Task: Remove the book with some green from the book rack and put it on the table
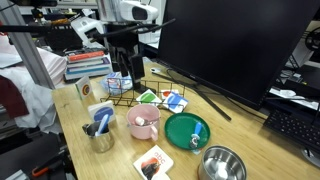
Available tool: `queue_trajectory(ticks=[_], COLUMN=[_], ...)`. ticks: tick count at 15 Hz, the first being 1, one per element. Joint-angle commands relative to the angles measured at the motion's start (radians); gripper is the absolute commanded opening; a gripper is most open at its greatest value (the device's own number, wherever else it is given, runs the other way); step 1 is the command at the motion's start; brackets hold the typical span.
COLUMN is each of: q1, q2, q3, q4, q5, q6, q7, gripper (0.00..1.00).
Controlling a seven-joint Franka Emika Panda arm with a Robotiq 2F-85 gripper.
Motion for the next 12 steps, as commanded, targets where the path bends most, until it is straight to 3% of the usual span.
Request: queue_trajectory(ticks=[1,12], q1=[-0.008,-0.006], q2=[0.029,0.053], q3=[0.005,0.005], q4=[0.003,0.004], q5=[-0.011,0.01], q6=[0.023,0.048], q7=[0.035,0.07], gripper=[1.0,1.0])
